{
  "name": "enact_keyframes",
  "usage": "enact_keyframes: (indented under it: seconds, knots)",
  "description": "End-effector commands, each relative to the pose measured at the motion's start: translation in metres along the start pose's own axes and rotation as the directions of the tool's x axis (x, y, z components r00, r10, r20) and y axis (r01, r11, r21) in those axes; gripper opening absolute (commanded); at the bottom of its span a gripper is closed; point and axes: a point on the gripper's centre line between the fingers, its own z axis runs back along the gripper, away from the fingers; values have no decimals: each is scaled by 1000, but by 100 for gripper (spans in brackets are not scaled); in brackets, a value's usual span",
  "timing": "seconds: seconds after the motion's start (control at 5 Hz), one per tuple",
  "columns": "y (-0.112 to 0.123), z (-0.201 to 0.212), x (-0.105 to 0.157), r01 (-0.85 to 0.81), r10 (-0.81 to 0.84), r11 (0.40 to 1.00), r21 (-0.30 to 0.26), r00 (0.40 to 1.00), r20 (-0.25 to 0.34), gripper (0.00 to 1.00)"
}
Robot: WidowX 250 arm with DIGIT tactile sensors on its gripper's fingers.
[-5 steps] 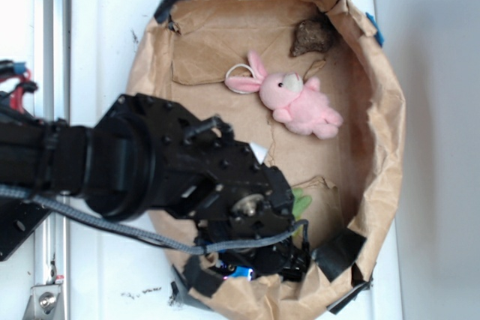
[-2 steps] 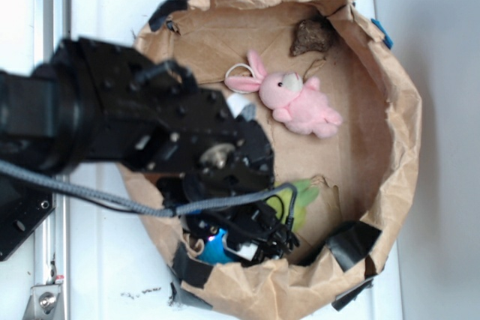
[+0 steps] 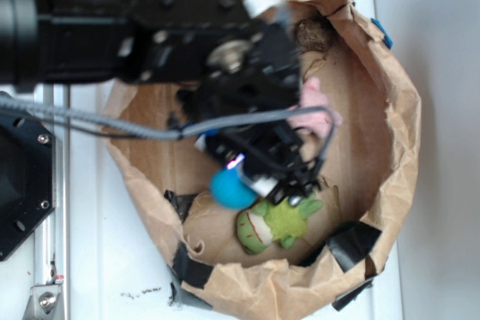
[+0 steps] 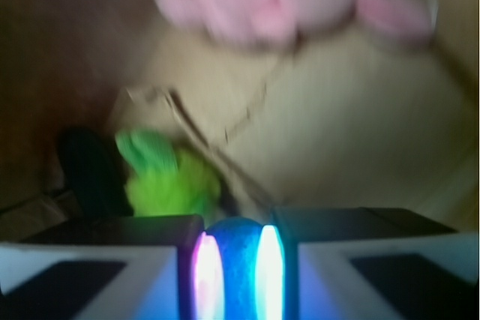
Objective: Grab the blue ball.
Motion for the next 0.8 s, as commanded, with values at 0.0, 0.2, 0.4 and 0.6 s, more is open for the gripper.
enact_keyframes:
  seconds: [0.0,0.2,0.4,0.6]
  knots:
    - [9,31,40,307,-354,913,269,924,143,0]
    - [6,51,34,309,-365,906,289,917,163,0]
    - [-1,65,22,354,-398,910,215,892,214,0]
    - [-7,71,11,369,-393,919,141,893,218,0]
